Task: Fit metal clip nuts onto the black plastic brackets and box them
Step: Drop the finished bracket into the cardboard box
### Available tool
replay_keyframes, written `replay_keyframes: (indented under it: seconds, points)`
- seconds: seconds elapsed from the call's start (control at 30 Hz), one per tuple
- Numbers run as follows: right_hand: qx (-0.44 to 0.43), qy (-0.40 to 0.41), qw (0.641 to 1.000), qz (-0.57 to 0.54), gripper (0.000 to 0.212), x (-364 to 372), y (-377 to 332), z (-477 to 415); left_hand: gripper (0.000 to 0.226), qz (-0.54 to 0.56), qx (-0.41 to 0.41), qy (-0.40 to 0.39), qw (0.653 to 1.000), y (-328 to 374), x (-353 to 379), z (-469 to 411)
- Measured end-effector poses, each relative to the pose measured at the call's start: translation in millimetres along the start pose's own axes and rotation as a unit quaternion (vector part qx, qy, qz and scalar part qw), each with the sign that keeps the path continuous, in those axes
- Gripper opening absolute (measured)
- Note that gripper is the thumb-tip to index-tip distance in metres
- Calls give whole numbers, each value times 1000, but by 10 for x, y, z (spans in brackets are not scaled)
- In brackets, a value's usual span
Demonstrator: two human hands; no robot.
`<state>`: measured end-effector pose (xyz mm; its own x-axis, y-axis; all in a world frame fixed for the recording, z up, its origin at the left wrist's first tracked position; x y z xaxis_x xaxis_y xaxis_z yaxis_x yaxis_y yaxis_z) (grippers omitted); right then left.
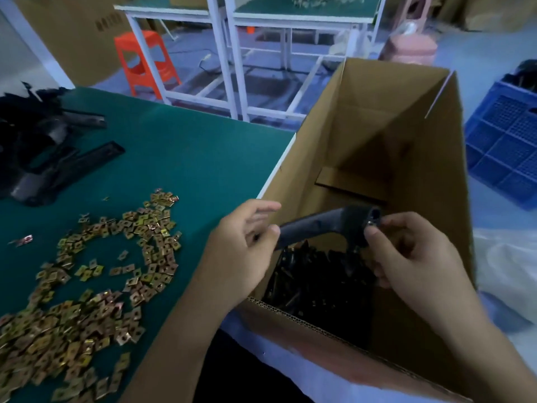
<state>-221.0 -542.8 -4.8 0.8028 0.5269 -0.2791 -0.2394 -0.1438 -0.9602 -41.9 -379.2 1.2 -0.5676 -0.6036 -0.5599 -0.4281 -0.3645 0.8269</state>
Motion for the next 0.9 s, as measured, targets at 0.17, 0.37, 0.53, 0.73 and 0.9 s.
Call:
replay_keyframes:
  seconds: [0.17, 0.37, 0.53, 0.73, 0.9]
  points:
    - [-19, 32, 993, 113, 23, -71, 58, -14, 32, -25, 26, -11, 999, -104, 135, 25]
    - [-40, -107, 990, 77, 21, 236, -126, 112, 19, -61, 21, 45, 997, -126, -172, 163]
    - [-136, -275, 949, 72, 29, 1069, -409, 366, 18, -78, -11, 125, 989, -209, -702, 498]
    - [-257, -464, 847, 33, 54, 2410, -867, 912, 19, -86, -111, 278, 950, -669, -1511, 1192]
    - [-288, -568, 771, -18, 49, 3491, -1127, 1676, 20, -75, -223, 452, 860, -1213, -2132, 1950]
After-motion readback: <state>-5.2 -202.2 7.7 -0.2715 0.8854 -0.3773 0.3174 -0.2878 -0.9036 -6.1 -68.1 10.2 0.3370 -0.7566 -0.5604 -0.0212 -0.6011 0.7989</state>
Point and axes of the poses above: each hand's wrist, its own z-axis away from the middle knuckle, its own x-axis out of the palm, y = z × x, the point moved 1 cm from there along -z, towards the middle knuckle, and after that the axes turned 15 degrees about -z, right-handed, at the moved point
